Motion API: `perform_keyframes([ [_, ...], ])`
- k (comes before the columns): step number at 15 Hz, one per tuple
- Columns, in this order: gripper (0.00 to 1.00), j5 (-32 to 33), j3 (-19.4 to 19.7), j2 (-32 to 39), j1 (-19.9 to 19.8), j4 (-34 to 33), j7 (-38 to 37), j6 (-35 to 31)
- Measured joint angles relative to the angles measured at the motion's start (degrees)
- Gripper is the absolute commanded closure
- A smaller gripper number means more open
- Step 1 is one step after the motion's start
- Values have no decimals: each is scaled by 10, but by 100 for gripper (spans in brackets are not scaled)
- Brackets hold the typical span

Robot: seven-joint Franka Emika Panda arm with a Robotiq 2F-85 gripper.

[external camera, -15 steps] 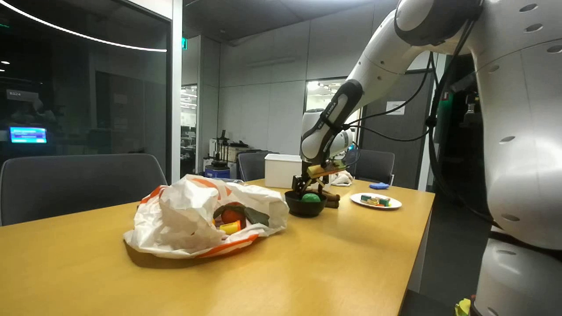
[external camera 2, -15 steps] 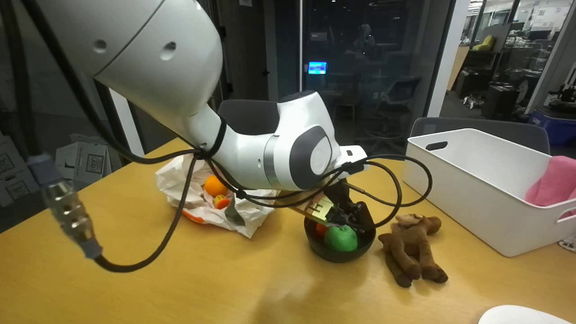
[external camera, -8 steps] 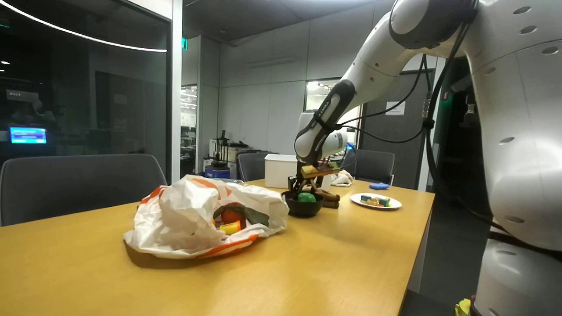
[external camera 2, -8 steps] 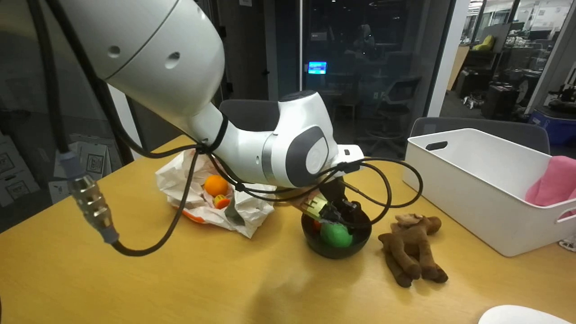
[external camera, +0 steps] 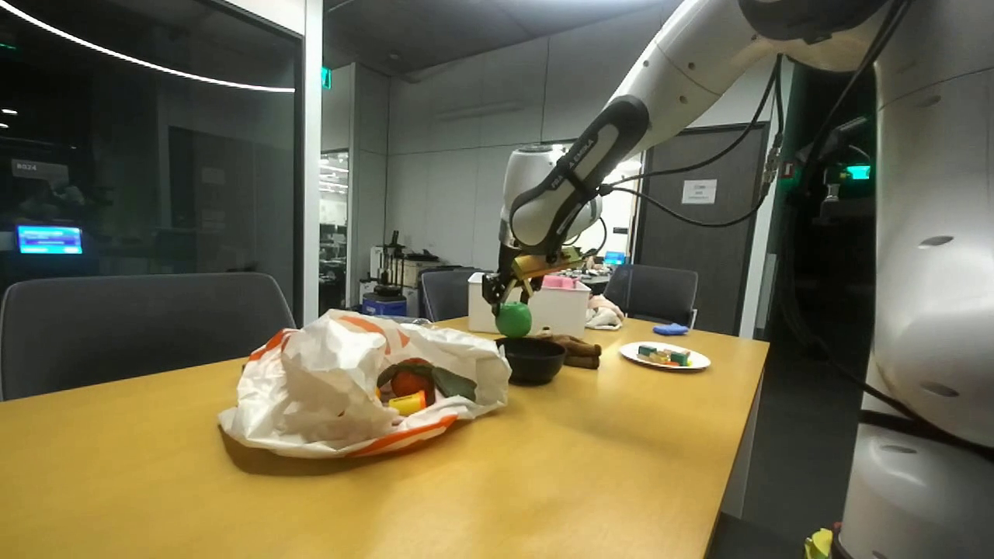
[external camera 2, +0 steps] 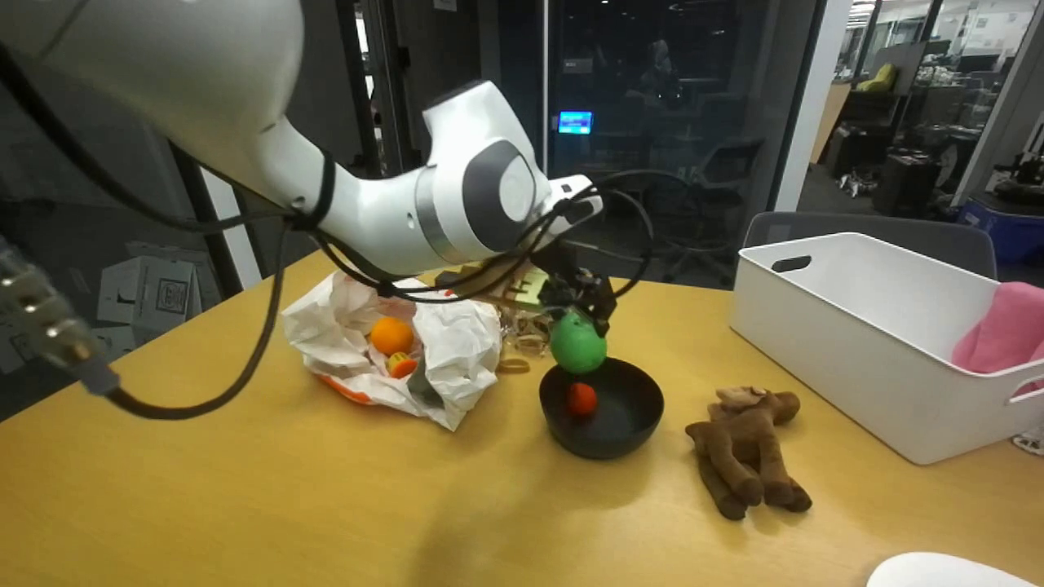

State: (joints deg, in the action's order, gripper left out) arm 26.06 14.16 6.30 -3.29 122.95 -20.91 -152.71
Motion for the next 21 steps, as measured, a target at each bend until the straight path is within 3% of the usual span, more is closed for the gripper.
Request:
perform_keyframes([
  [3,53,-46,-53,-44,14,28,58,2],
  [8,53,-213,-136,-55,49,56,205,5],
  [12,53,-338,-177,-50,72,56,354,35],
  [15,53,-408,-194,-45,78,47,455,102],
  [18,53,-421,-194,-23,76,26,520,156],
  [21,53,-388,-193,16,69,0,559,155],
])
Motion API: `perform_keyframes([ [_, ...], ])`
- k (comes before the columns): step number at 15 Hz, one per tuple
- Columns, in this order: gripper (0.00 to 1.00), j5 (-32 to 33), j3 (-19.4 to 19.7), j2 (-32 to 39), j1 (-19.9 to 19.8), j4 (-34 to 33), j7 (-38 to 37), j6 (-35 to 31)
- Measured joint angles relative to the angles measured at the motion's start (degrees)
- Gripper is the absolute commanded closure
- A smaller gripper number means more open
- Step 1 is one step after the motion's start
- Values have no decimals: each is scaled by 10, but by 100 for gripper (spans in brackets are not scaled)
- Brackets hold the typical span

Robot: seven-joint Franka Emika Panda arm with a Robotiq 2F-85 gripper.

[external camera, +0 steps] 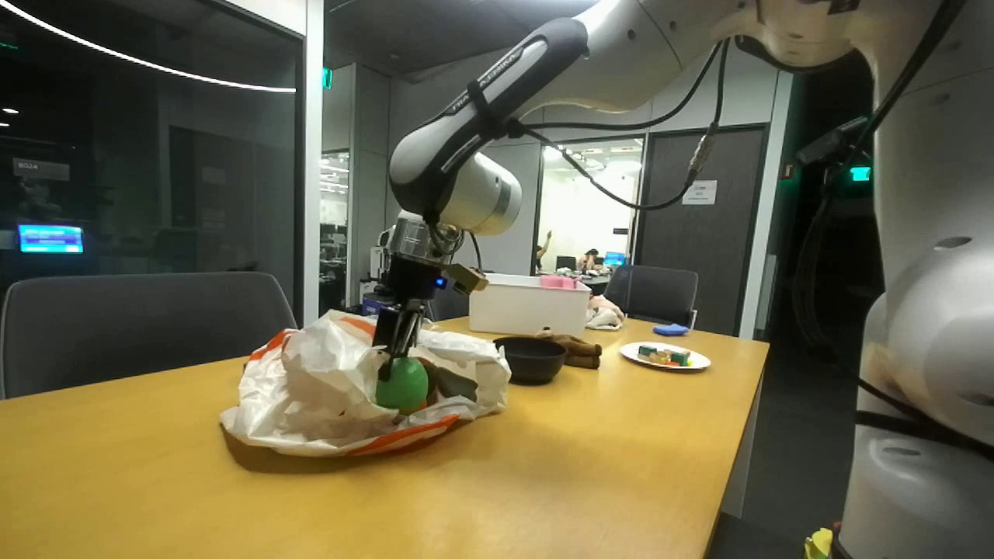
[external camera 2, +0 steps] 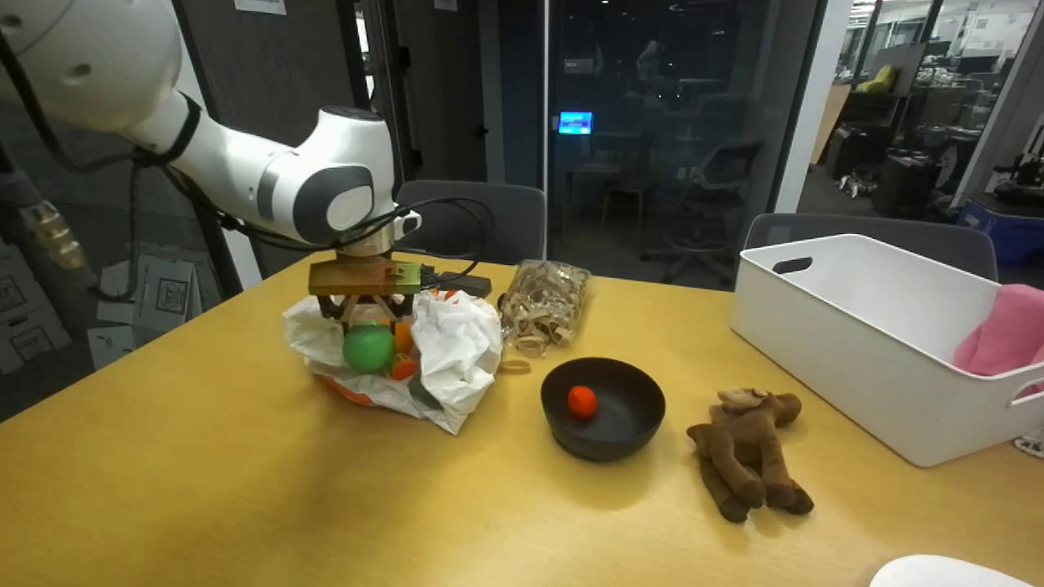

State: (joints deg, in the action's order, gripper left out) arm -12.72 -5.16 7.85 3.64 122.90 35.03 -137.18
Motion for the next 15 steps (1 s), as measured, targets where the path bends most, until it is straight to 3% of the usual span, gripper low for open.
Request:
perform_keyframes([
  [3,53,72,1,37,-4,-29,5,-39],
  [5,7,107,1,52,-4,-40,7,-63],
  [8,0,125,-1,65,-5,-50,8,-74],
  [11,0,125,-2,69,-10,-54,12,-67],
  [15,0,123,-2,46,-17,-69,-8,59],
])
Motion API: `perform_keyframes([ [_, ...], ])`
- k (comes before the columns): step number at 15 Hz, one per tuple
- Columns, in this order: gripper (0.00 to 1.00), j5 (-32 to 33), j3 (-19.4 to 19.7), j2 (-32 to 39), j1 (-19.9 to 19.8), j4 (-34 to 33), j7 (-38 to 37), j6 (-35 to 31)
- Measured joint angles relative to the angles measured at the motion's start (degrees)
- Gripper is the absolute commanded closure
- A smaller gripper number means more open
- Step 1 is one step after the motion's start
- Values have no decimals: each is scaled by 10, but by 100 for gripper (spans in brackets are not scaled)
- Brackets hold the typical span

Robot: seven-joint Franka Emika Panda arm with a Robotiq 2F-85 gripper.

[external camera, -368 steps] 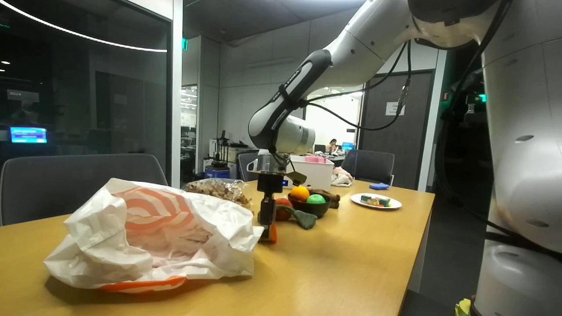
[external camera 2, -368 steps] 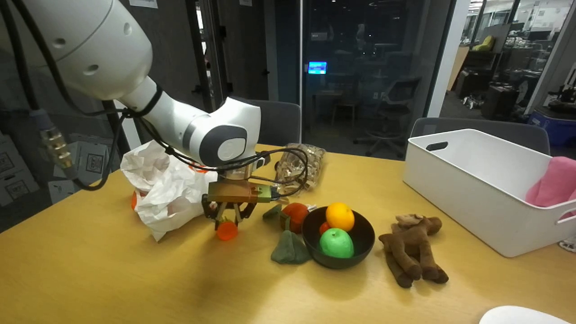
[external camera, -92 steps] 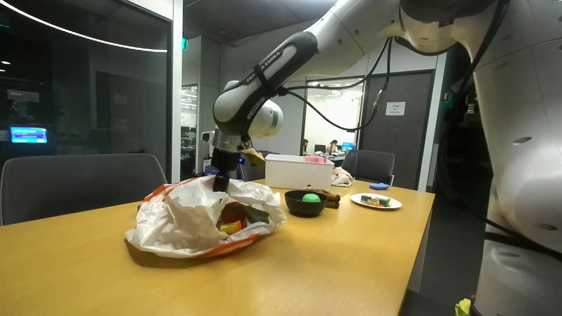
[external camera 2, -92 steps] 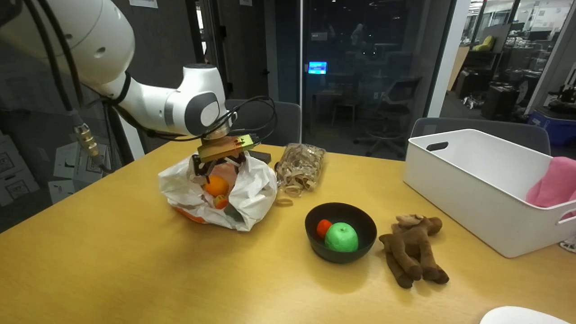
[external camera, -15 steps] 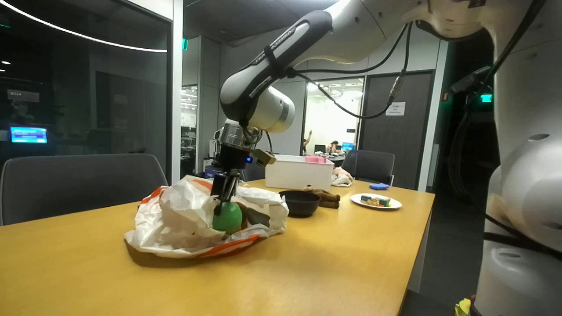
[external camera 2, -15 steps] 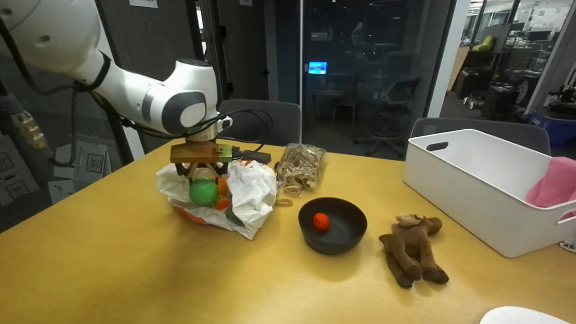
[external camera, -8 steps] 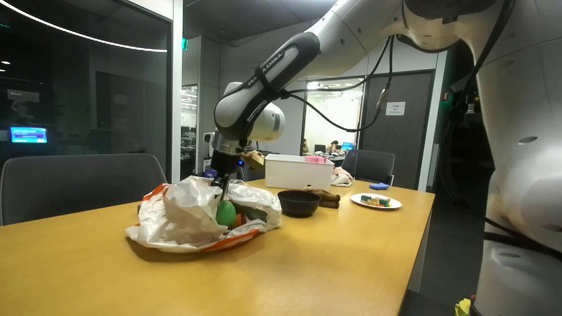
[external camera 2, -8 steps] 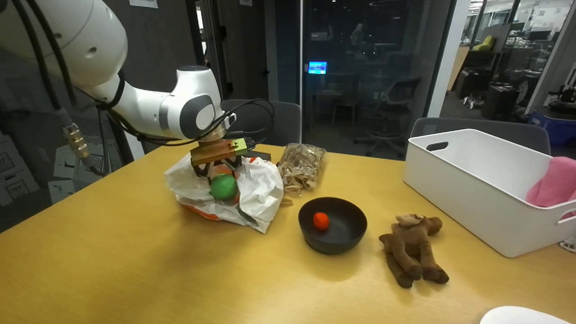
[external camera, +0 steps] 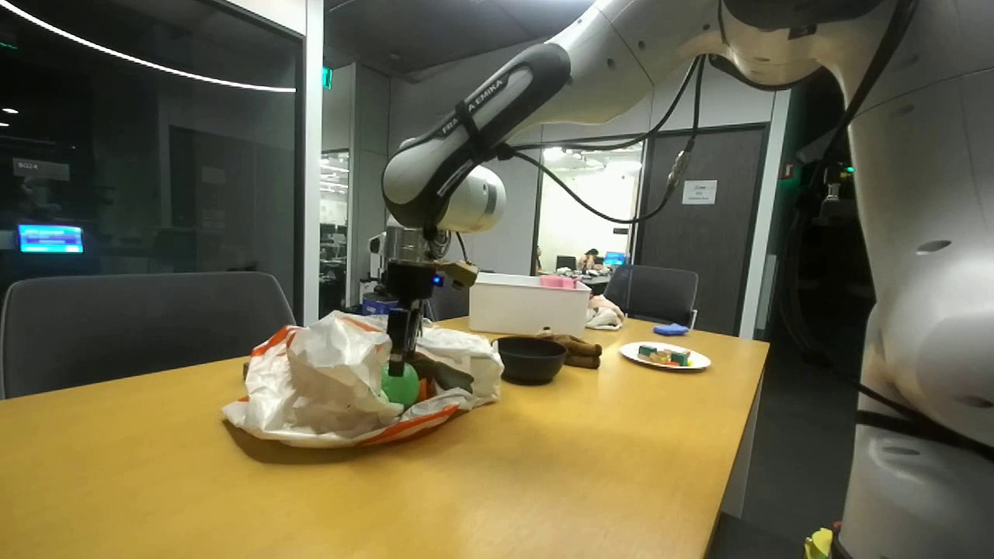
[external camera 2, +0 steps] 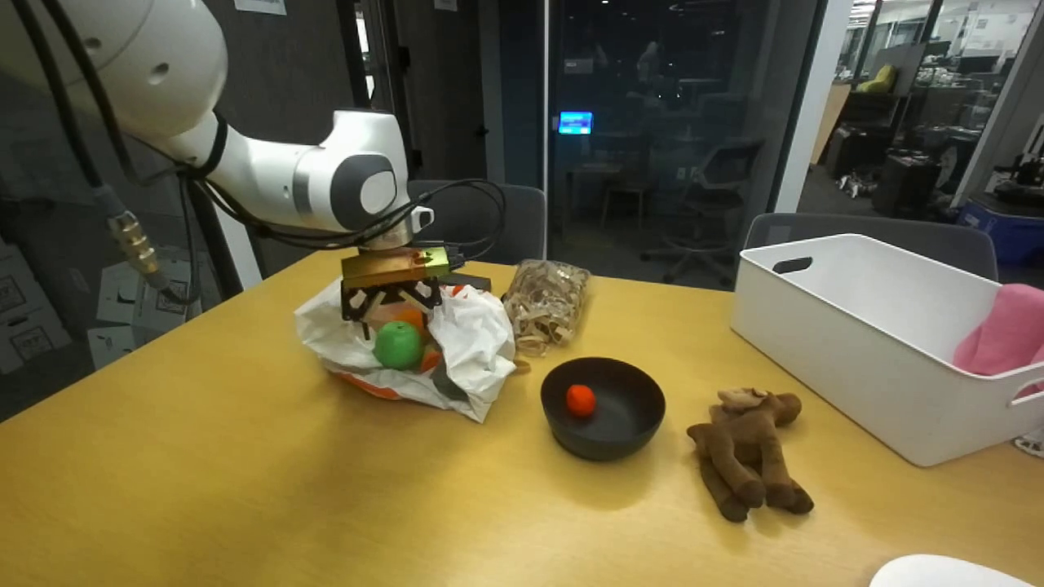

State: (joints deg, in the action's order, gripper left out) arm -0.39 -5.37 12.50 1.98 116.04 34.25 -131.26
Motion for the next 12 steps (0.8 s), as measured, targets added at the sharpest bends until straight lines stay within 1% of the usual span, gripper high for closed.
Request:
perform_keyframes([
  [3,0,-3,3,-46,-6,-8,-13,110],
  [6,0,-11,11,-97,-12,-10,-23,187],
  [8,0,-11,25,-122,-17,-10,-46,204],
  [12,0,-13,65,-148,-37,-8,-99,193],
])
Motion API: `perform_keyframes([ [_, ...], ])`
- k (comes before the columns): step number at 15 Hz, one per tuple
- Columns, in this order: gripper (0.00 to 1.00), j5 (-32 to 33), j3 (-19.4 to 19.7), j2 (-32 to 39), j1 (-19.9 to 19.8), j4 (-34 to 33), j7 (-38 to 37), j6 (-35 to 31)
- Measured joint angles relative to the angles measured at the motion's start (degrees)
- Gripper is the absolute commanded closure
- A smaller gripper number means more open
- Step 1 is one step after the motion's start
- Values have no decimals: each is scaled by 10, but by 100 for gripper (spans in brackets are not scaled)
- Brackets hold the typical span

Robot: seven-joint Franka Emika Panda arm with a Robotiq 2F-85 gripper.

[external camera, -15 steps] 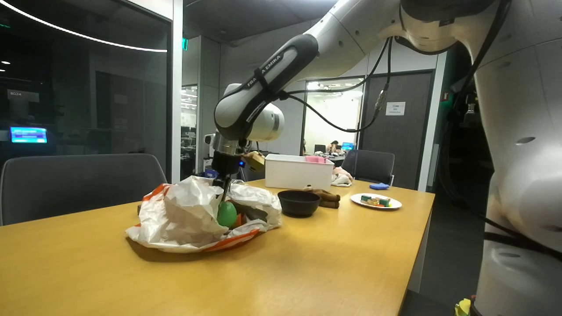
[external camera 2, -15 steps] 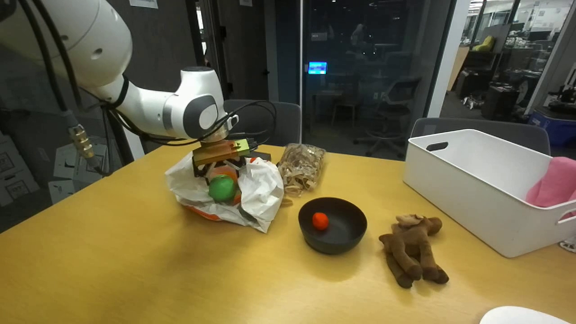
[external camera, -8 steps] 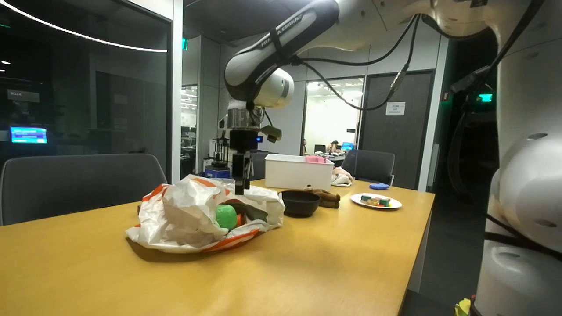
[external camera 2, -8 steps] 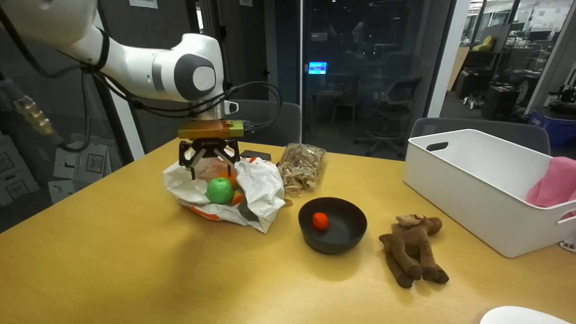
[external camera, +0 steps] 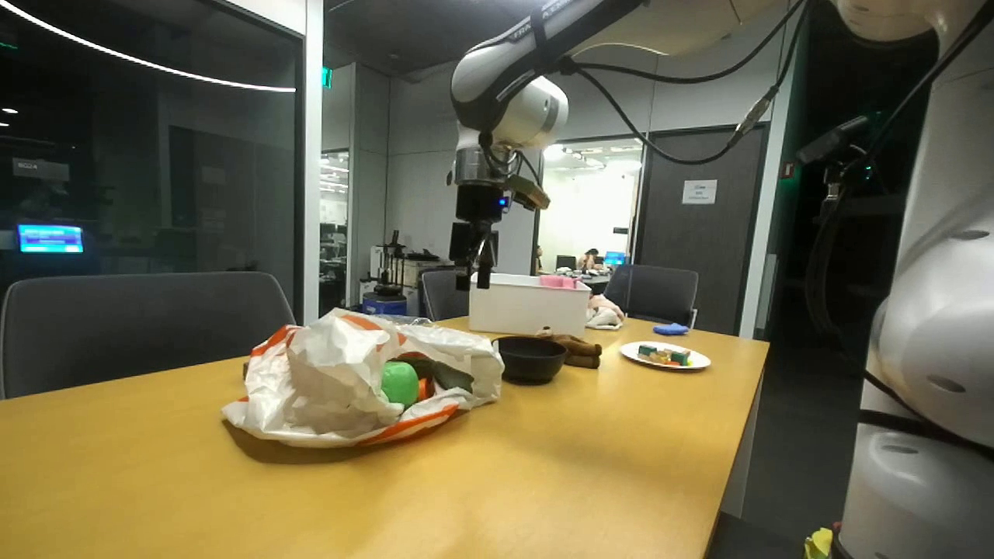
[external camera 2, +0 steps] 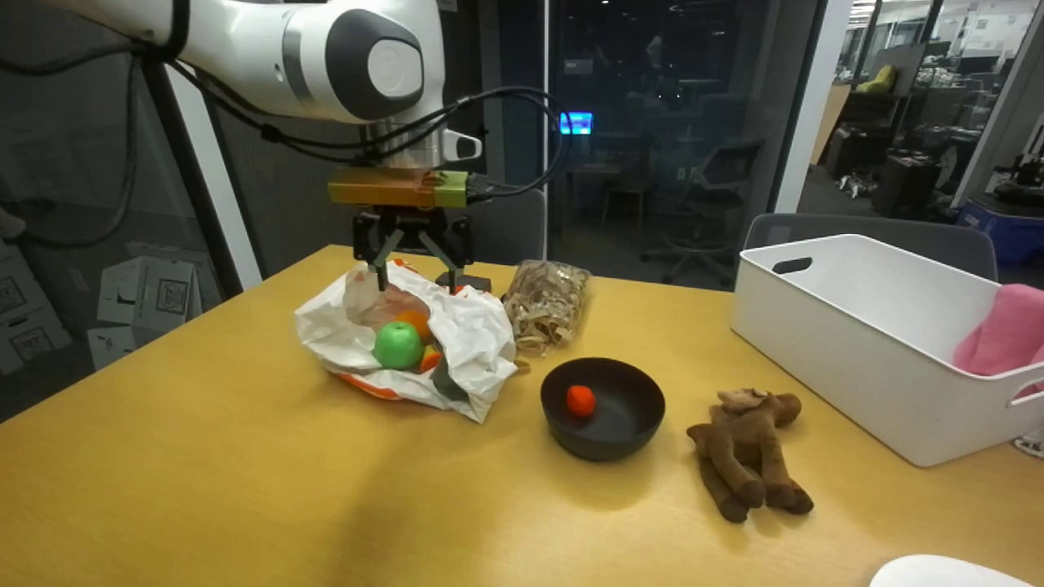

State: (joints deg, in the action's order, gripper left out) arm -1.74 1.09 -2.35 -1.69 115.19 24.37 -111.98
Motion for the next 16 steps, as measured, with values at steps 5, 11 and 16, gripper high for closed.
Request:
perform_keyframes([
  [5,0,-46,57,-1,-43,20,-19,-53],
  [11,0,-123,96,20,-79,68,-56,-181],
  [16,0,-184,97,73,-85,91,-110,-341],
])
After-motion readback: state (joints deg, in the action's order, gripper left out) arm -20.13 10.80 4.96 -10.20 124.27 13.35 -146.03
